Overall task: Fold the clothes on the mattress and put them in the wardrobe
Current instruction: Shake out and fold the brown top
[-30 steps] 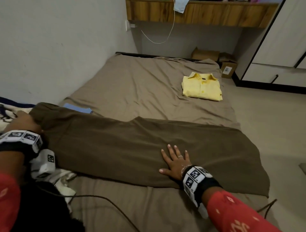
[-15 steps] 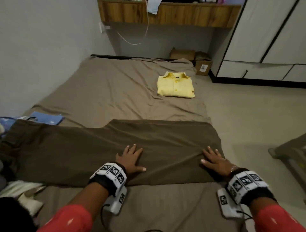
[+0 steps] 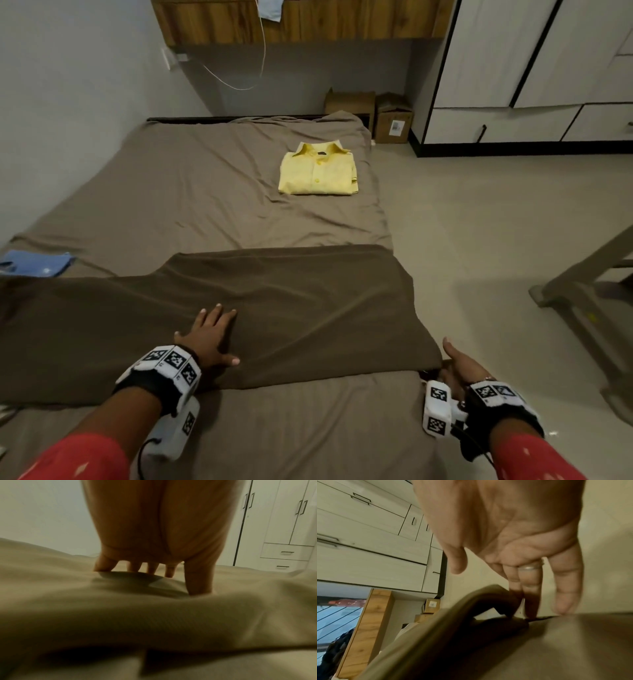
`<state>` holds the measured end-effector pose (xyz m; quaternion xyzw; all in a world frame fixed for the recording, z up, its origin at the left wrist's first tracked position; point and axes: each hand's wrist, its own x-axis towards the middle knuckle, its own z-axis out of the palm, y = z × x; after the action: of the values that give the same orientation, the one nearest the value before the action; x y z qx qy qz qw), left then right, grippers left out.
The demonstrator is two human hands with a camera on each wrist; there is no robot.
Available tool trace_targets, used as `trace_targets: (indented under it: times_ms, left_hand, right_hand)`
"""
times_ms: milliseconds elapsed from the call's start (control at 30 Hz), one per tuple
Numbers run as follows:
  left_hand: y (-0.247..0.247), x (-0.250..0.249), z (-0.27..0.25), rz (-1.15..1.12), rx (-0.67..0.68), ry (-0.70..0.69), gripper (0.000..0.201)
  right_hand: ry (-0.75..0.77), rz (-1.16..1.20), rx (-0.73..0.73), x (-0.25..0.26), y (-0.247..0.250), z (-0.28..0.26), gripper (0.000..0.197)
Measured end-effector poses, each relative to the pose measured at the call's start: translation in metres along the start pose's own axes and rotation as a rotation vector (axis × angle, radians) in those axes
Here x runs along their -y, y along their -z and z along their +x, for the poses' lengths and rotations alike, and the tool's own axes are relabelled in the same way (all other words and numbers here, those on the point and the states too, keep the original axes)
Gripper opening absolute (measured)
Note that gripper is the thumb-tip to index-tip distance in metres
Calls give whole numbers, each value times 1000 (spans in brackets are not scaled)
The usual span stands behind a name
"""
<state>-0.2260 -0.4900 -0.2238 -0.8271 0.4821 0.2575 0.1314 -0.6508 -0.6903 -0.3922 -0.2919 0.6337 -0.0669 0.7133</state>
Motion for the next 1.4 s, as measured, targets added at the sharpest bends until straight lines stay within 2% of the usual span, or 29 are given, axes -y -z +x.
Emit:
trace_targets:
  times_ms: [67, 167, 267, 367, 500, 600, 667, 733, 800, 867, 933, 1033, 1100, 1133, 1200, 1267, 1333, 1400]
  left_hand:
    - [-1, -1, 1, 1, -6, 19, 99]
    - [-4, -3, 3, 4, -15, 33, 98]
    - [-6, -6, 3, 12, -18, 53, 97]
    - [-6, -7, 3, 11, -21, 63, 95]
    - [-7, -7, 4, 6, -19, 66, 95]
    - [-7, -8, 5, 3, -19, 73, 95]
    - [-6, -8, 5, 4, -21, 76, 96]
    - [-6, -9, 5, 3, -21, 77, 97]
    - [-7, -9, 5, 3, -27, 79, 97]
    - [-7, -10, 4, 2, -33, 81, 96]
    - [-7, -10, 3, 3, -34, 86, 96]
    - [-7, -10, 3, 3, -31, 88, 96]
    - [-7, -9, 4, 5, -31, 87, 97]
    - [-7, -9, 3, 4, -34, 88, 97]
    - [-7, -10, 2, 6, -40, 89, 97]
    - [-7, -11, 3, 11, -46, 89, 96]
    - [-8, -11, 3, 23, -53, 96, 95]
    - [-10, -11, 4, 28, -61, 106, 94]
  right_hand:
    - [53, 157, 44, 2, -1, 7, 91]
    - [113, 198, 104, 17, -23, -40, 60]
    - [164, 344, 132, 24, -25, -41, 36]
    - [187, 340, 139, 29, -28, -36, 46]
    - [194, 233, 138, 39, -28, -33, 39]
    - [307, 140, 123, 58, -27, -38, 47]
    - [461, 238, 116, 74, -16, -35, 53]
    - [572, 325, 48, 81, -8, -34, 34]
    - [554, 188, -91, 78, -7, -25, 23]
    - [538, 43, -182, 70, -14, -14, 19]
    - [583, -12, -199, 66, -22, -11, 27]
    - [667, 126, -166, 72, -19, -17, 41]
    - [690, 295, -85, 79, -12, -26, 20]
    - [676, 301, -64, 83, -10, -27, 18]
    - [563, 113, -29, 82, -14, -31, 17]
    - [412, -53, 59, 72, -18, -23, 36]
    - [315, -14, 153, 59, -26, -21, 30]
    - [322, 83, 206, 54, -30, -19, 46]
